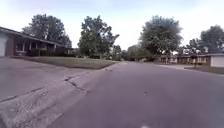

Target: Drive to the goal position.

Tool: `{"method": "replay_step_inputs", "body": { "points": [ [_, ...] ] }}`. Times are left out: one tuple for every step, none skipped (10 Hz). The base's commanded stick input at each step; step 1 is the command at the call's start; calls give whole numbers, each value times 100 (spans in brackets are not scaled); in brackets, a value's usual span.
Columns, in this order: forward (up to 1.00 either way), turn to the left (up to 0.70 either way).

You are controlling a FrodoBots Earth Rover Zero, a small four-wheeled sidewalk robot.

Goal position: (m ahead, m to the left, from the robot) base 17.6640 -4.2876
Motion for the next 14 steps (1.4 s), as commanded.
{"method": "replay_step_inputs", "body": {
  "points": [
    [100, 0],
    [100, 0],
    [100, 0],
    [100, -22],
    [100, -34],
    [100, -17],
    [100, 0],
    [100, 0],
    [100, 0],
    [100, 0],
    [100, 0],
    [100, -25],
    [100, -35],
    [100, -18]
  ]
}}
